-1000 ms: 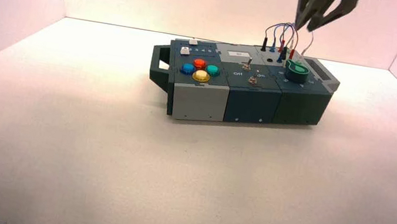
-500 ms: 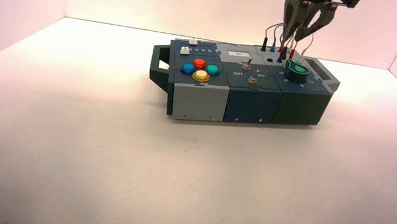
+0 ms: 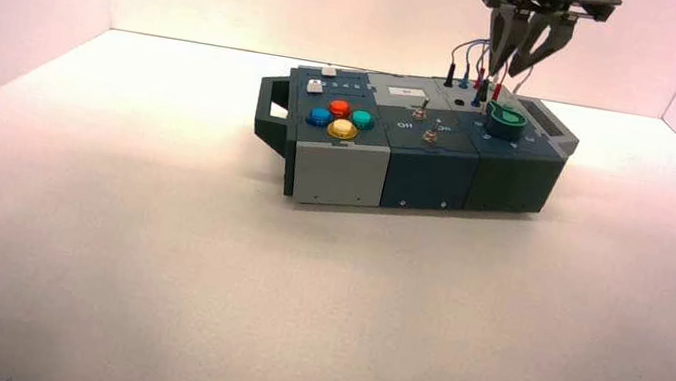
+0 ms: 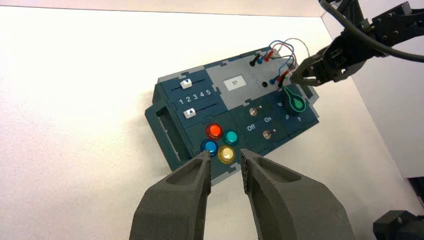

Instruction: Insert the black wire.

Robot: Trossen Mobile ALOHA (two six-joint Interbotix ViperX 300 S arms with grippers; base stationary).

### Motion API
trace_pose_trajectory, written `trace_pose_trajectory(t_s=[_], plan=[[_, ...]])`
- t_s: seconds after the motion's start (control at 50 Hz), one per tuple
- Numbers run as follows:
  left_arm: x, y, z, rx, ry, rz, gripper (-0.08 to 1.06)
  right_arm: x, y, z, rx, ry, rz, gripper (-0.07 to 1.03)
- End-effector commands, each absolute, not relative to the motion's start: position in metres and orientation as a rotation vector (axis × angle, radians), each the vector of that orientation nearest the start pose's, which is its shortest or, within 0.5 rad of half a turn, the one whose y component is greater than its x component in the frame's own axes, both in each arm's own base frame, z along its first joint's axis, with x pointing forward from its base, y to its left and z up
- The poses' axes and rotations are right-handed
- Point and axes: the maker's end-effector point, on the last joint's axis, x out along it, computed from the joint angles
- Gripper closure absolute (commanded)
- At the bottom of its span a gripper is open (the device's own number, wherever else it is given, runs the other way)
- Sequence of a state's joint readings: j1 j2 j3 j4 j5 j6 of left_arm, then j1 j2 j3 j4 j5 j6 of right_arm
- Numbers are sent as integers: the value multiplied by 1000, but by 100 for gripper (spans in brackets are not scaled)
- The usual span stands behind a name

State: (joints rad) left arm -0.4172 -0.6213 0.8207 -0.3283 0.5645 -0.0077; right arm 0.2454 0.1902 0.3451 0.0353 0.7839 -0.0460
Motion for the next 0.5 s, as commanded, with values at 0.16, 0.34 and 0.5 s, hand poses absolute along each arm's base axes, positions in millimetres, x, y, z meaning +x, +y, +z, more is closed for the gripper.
trace_pose_trajectory(t_s=[0.16, 0.34, 0.5], plan=[[269, -149, 242, -187, 784, -447, 63, 412, 114, 96, -169, 1285, 259, 58], [269, -149, 242, -185, 782, -448, 63, 414, 115, 90, -170, 1298, 260, 58], [269, -149, 242, -184, 782, -449, 63, 417, 123, 87, -184, 1309, 277, 58]])
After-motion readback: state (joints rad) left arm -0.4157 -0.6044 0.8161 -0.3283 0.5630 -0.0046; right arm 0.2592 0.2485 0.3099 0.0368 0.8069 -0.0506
